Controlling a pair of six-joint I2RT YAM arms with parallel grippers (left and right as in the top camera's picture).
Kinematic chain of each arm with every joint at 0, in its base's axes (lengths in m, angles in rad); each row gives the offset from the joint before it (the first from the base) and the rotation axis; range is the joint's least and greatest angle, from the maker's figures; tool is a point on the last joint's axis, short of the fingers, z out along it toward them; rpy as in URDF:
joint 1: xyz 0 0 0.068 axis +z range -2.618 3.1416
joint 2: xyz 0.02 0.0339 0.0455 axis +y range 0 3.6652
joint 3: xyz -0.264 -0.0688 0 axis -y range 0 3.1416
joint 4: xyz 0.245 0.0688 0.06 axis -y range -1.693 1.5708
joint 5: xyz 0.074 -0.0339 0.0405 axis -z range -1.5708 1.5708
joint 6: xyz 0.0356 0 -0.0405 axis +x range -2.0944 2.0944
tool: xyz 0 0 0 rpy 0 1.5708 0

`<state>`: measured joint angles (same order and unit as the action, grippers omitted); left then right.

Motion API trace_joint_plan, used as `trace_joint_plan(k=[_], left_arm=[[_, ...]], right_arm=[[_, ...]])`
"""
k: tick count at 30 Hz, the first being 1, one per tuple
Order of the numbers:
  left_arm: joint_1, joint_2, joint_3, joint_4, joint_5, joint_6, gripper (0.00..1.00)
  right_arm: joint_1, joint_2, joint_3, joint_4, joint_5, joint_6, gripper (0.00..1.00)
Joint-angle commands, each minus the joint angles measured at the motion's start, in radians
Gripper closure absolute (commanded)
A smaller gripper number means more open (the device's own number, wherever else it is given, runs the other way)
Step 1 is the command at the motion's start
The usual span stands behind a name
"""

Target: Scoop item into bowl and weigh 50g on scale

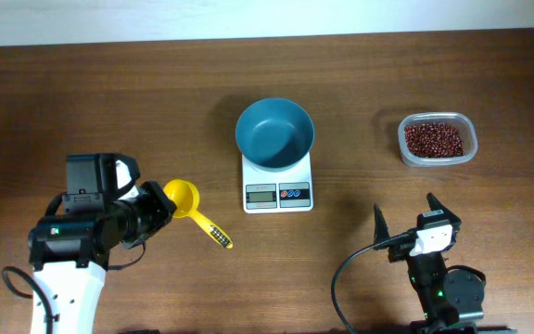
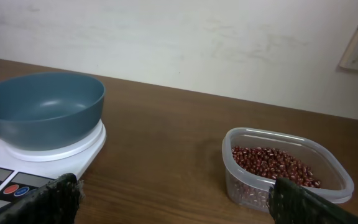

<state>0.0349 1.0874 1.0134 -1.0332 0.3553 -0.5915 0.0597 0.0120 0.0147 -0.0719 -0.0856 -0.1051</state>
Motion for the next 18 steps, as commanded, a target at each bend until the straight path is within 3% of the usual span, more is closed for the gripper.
trace_joint_plan(k=[1, 7, 11, 18], left_arm=[[0.0, -0.01, 0.018, -0.01, 0.027, 0.0, 1.0], [0.0, -0.01, 0.018, -0.137, 0.023, -0.3, 1.0], [0.0, -0.01, 0.018, -0.214, 0.023, -0.425, 1.0], [0.0, -0.01, 0.018, -0.241, -0.023, -0.448, 1.0]], right_arm=[[0.006, -0.008, -0.009, 0.001, 0.008, 0.005, 0.01], [0.006, -0.008, -0.009, 0.001, 0.008, 0.005, 0.01], [0.006, -0.008, -0.009, 0.001, 0.008, 0.005, 0.01], [0.006, -0.008, -0.009, 0.001, 0.008, 0.005, 0.01]])
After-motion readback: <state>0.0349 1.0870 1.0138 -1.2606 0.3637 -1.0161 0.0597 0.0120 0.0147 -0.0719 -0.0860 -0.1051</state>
